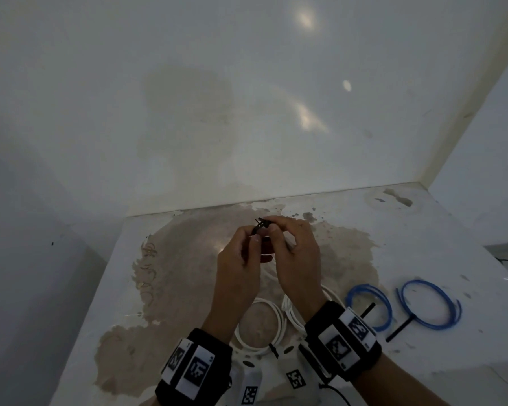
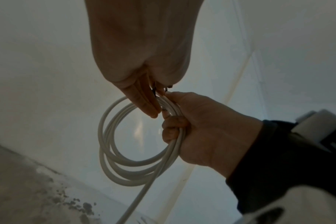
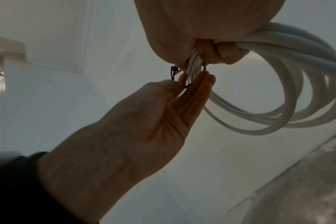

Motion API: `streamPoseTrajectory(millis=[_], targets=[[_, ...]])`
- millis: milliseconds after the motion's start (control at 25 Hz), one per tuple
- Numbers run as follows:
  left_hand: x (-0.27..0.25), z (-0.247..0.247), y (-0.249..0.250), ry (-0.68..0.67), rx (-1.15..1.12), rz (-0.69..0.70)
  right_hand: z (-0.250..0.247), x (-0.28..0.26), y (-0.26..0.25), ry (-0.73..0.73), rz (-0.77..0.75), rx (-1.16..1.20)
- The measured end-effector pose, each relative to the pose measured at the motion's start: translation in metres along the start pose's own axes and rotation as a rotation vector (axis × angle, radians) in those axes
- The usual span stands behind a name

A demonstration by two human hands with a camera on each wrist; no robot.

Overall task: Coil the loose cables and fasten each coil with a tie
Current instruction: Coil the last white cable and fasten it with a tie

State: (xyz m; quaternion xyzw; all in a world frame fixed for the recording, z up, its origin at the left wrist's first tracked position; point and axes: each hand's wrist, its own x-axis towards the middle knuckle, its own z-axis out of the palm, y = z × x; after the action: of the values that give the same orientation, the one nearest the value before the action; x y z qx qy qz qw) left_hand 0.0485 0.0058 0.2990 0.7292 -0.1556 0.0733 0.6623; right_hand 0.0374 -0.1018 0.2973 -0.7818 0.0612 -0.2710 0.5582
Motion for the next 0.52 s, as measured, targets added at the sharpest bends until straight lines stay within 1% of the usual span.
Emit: streamPoseTrajectory(millis=[80, 200, 520], targets=[[0.0005, 0.0013, -0.0026, -0.007, -0.067, -0.049, -0.0005, -0.0002, -0.0019, 0.002, 0.012, 0.036], [0.0017, 0.0036, -0.0025, 0.009, -0.155, -0.095, -0.0034, 0.0006, -0.0042, 0.01, -0.014, 0.038], [0.0048, 0.0021, 0.0032, 0.037, -0.161, -0.066, -0.0076, 0.0048, -0.0096, 0.001, -0.049, 0.084]])
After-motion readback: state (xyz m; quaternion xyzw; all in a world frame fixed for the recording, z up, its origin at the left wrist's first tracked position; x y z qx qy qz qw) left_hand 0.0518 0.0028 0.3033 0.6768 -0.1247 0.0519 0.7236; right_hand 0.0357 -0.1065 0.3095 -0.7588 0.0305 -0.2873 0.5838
